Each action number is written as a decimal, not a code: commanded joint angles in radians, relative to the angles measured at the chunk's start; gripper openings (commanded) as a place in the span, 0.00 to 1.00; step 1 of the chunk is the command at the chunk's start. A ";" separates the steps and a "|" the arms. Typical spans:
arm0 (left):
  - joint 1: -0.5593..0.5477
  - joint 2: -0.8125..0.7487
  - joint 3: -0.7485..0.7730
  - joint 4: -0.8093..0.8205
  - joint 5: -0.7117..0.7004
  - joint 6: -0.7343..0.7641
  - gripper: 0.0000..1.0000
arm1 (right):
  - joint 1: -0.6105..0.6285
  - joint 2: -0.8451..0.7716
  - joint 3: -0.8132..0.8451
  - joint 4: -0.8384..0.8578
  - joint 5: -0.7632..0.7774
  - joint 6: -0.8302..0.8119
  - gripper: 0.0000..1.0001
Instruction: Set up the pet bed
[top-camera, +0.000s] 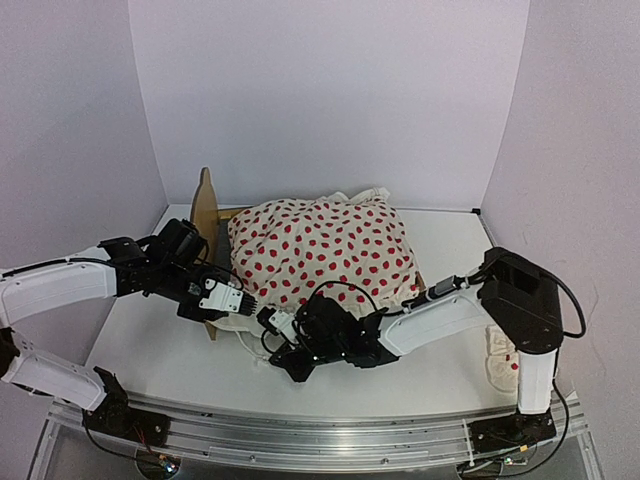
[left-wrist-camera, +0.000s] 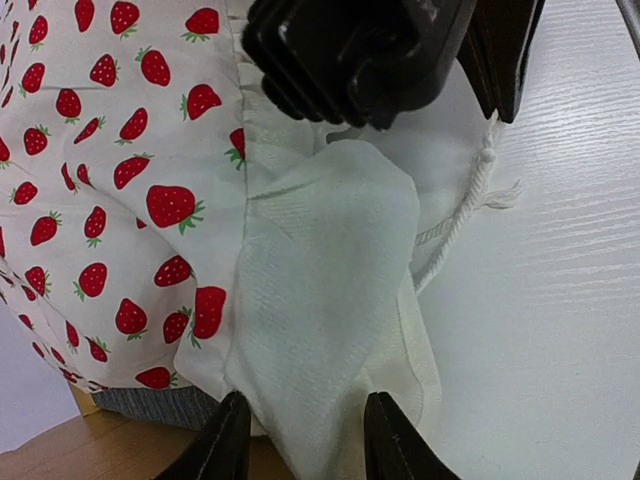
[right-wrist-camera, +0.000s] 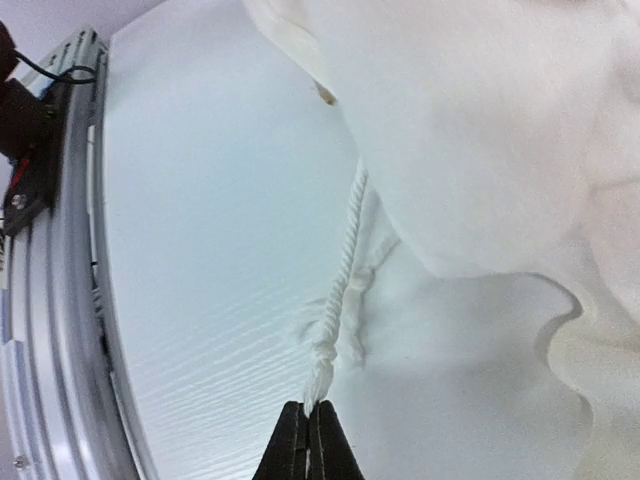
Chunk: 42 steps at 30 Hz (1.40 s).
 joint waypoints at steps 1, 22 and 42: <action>0.005 -0.045 0.031 -0.106 0.114 0.038 0.54 | 0.010 -0.078 0.043 -0.072 -0.125 -0.004 0.00; -0.005 0.015 -0.008 -0.051 0.545 -0.172 0.61 | 0.010 -0.185 0.059 -0.036 -0.170 0.018 0.00; -0.018 0.047 -0.114 0.131 0.620 -0.266 0.02 | -0.007 -0.196 0.040 0.049 -0.145 0.049 0.00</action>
